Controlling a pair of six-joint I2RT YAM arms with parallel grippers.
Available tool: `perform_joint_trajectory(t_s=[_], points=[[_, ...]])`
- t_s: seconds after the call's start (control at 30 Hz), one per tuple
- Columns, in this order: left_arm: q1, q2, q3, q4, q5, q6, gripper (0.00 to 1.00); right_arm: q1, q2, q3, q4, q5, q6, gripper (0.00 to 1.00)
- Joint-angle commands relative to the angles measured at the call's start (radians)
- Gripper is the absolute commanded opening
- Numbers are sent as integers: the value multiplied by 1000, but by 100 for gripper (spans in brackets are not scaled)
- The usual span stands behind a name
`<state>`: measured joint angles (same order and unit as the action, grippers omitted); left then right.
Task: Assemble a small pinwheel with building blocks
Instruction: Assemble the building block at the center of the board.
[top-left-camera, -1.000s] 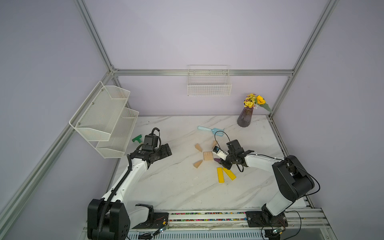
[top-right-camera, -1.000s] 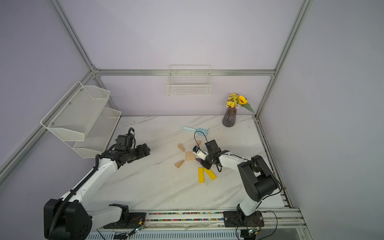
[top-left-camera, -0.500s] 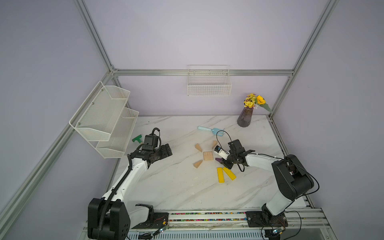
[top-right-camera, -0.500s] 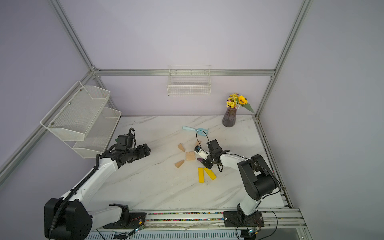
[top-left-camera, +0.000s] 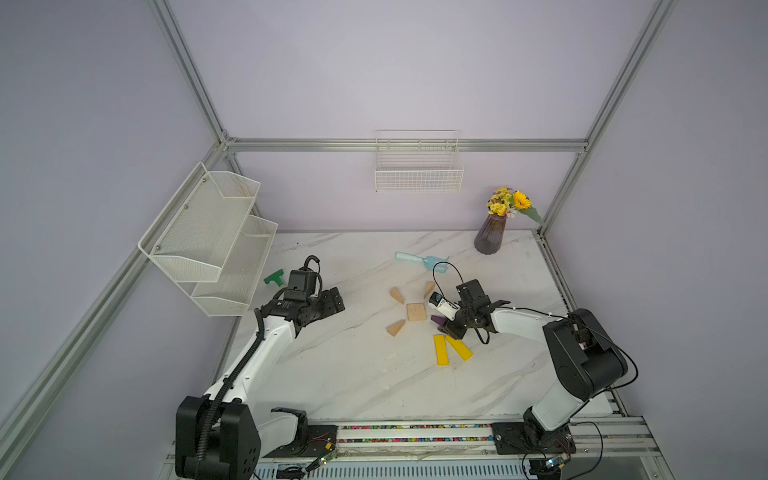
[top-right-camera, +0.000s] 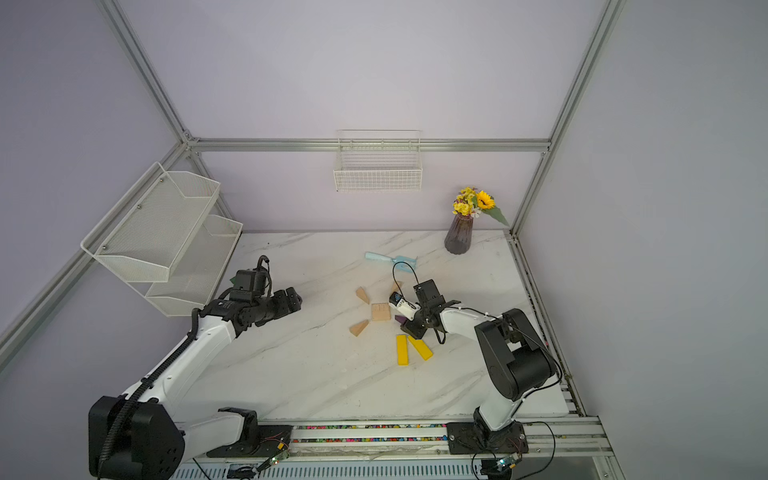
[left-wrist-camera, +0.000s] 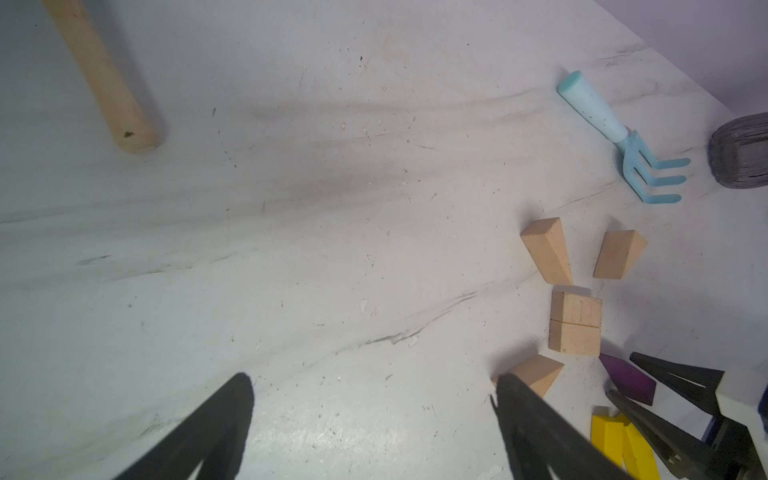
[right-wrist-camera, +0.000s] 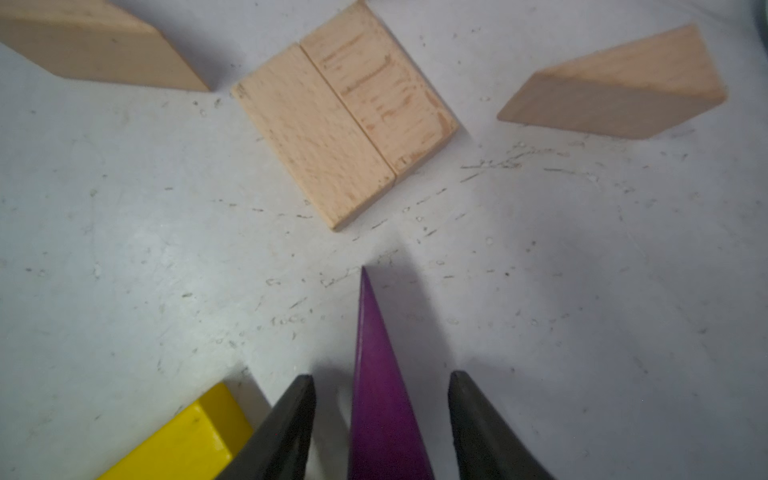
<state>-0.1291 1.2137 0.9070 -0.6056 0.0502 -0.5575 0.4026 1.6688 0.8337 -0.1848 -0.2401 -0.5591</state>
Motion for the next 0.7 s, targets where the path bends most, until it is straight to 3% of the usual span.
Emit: perform_joint_trajectory(t_s=[0.0, 0.23, 0.33, 0.5, 0.67], points=[[8, 6, 44, 42, 12, 9, 93, -5, -73, 4, -17, 18, 19, 60], [8, 31, 89, 58, 21, 36, 97, -5, -242, 59, -90, 59, 66, 72], [8, 37, 101, 90, 18, 50, 100, -5, -324, 87, -112, 88, 154, 77], [8, 40, 106, 152, 2, 50, 100, -5, -412, 89, -169, 139, 443, 80], [8, 33, 115, 175, 9, 57, 100, 63, -425, 62, -258, 193, 792, 73]])
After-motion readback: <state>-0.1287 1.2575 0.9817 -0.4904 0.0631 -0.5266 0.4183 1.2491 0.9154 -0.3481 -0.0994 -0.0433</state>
